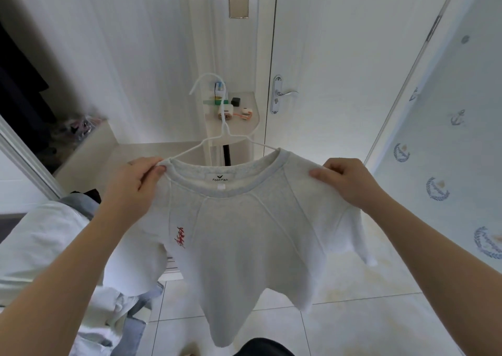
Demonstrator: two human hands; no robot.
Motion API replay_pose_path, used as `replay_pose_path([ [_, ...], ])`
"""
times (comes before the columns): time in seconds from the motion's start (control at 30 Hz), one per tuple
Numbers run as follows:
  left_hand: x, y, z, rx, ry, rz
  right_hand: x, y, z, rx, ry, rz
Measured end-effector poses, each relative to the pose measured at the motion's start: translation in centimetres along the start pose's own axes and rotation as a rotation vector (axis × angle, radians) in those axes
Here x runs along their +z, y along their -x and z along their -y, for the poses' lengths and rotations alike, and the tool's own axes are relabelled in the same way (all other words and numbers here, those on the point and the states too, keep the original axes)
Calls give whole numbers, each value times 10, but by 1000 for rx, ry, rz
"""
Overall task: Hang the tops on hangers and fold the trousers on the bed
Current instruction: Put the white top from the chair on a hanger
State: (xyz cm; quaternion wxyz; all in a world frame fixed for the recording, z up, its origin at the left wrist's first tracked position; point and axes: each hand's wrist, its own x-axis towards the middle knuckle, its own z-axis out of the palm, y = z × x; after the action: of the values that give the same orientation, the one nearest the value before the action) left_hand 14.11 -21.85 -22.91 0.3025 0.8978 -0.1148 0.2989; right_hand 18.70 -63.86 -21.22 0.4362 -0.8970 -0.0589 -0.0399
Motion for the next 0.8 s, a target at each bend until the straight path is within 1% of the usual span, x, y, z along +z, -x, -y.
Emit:
replay_pose_path([
  [0.1, 5, 0, 2, 42, -85, 19, -3, 1, 13, -27, -126, -68],
  [0.17, 8, 0, 3, 53, -144, 41, -5, 3, 26, -88, -215, -82],
  [0.23, 10, -1, 3, 17, -142, 14, -8, 8, 36, -201, -253, -6],
  [0.3, 12, -3, 1, -32, -105, -47, -8, 14, 42, -297, -113, 126],
  [0.33, 13, -3, 0, -41, -79, -73, -6, 15, 42, -316, -47, 163],
  [0.37, 14, -3, -1, -49, -47, -90, -4, 14, 38, -315, -27, 168],
  [0.47, 13, -5, -8, -83, 63, -92, -4, 8, 35, -220, -208, 122],
  [0.5, 13, -6, -11, -77, 83, -77, -5, 5, 33, -216, -187, 125],
  [0.6, 10, -12, -24, -41, 133, -35, -6, 3, 35, -259, 50, 192],
  [0.63, 9, -14, -29, -36, 140, -26, -5, 3, 34, -255, 84, 219],
  [0.73, 6, -18, -38, -25, 131, -12, -3, 6, 37, -260, 58, 256],
  [0.8, 7, -18, -34, -15, 146, -11, -4, 10, 37, -274, -59, 230],
])
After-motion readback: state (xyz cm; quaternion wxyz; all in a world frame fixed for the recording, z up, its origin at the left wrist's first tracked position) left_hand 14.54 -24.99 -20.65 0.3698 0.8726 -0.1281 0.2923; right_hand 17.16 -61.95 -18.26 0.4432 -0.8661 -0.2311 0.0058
